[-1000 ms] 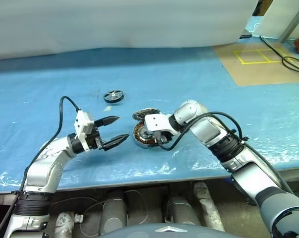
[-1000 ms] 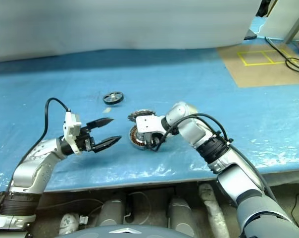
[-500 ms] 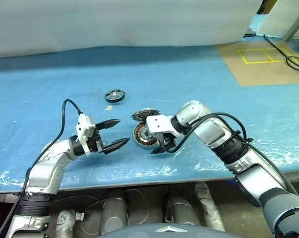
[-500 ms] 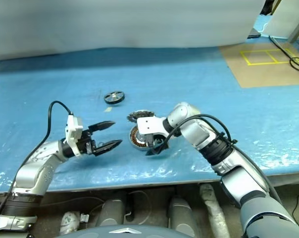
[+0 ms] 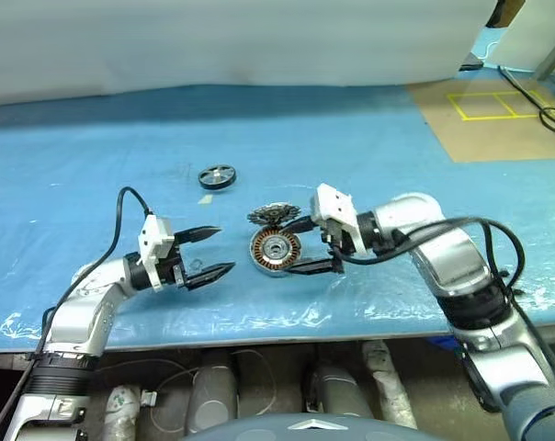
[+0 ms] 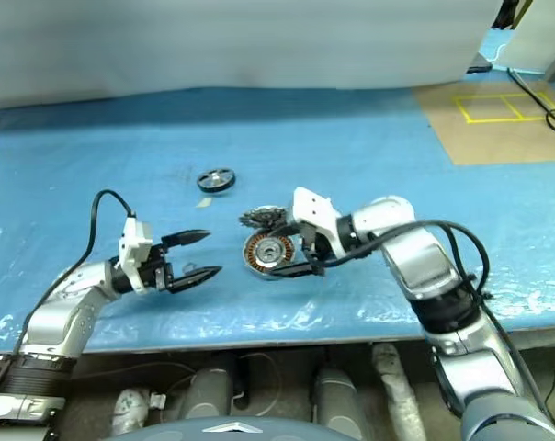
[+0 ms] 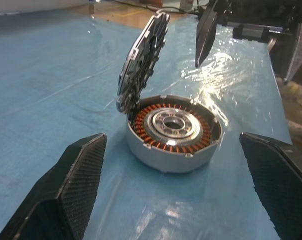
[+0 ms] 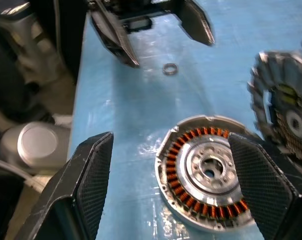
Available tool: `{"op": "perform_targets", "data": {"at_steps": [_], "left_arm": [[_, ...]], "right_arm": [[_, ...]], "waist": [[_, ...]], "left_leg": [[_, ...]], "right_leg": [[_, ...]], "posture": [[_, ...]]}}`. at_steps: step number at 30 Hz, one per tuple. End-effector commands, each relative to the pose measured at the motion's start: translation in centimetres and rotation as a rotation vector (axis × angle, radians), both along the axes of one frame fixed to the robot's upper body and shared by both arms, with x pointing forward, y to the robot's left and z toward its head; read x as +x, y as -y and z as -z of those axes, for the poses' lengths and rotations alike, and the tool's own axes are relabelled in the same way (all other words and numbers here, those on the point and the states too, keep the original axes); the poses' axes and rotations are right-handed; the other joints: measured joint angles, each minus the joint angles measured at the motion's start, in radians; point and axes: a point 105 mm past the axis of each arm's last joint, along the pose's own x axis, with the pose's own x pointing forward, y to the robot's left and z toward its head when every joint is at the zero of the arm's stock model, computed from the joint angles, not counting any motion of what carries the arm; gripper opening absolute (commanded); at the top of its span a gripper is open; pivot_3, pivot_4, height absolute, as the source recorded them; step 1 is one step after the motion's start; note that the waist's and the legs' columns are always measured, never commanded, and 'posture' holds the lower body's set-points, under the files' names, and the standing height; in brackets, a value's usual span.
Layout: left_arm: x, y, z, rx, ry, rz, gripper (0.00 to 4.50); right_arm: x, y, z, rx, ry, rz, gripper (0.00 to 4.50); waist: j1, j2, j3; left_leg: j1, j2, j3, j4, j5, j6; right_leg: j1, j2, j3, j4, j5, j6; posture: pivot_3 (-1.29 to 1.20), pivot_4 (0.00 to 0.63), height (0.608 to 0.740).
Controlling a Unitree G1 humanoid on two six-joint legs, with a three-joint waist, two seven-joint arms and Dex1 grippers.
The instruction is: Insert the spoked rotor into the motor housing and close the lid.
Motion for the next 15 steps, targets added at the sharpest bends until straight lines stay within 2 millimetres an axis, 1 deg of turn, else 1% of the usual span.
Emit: {"op": "perform_targets", "data": {"at_steps": [1,3,5,9,11,15], "left_arm": [[0.4,-1.2,-0.5,0.019,0.044,-0.046,4.5],[0.5,-1.7,-0.4,0.035,0.054,-0.065,4.5],[0.7,-2.4,0.3,0.054,0.058,-0.106,4.5],[0.9,-3.6,1.7,0.089,0.071,-0.16,4.5],[0.8,-3.9,2.3,0.09,0.055,-0.173,4.5],[0.1,-4.3,2.9,0.08,0.022,-0.168,4.5]], "right_arm": [[0.5,1.2,-1.9,0.221,0.062,0.182,3.84],[0.7,1.9,-0.7,0.229,0.037,0.272,3.84],[0.9,2.4,0.2,0.244,0.013,0.366,3.84],[1.4,3.3,0.3,0.29,0.041,0.49,3.84],[0.8,3.3,0.2,0.309,0.04,0.481,3.84],[-1.3,2.3,0.4,0.302,-0.009,0.378,3.84]], "waist": [[0.0,0.0,0.0],[-0.003,0.0,0.0],[-0.003,0.0,0.0],[-0.004,0.0,0.0],[-0.002,0.0,0.0],[-0.001,0.0,0.0]], "left_leg": [[0.0,0.0,0.001,0.0,0.0,0.0],[-0.001,-0.001,0.002,0.0,0.0,0.0],[0.0,-0.001,0.002,0.0,0.0,0.0],[0.001,0.0,0.002,-0.001,0.001,-0.001],[0.001,-0.001,0.002,-0.001,0.001,-0.001],[0.0,-0.001,0.002,-0.002,0.001,-0.002]], "right_leg": [[0.0,0.0,0.0,0.0,0.0,0.0],[-0.002,0.0,0.002,0.0,0.0,0.0],[-0.002,0.0,0.003,0.0,0.0,0.0],[-0.002,0.0,0.003,0.0,0.0,0.0],[-0.002,0.0,0.003,-0.001,0.0,0.001],[-0.001,0.0,0.003,-0.004,0.0,0.001]], "posture": [[0.0,0.15,0.74],[0.0,0.15,0.74],[0.0,0.15,0.74],[0.0,0.15,0.74],[0.0,0.15,0.74],[0.0,0.15,0.74]]}}
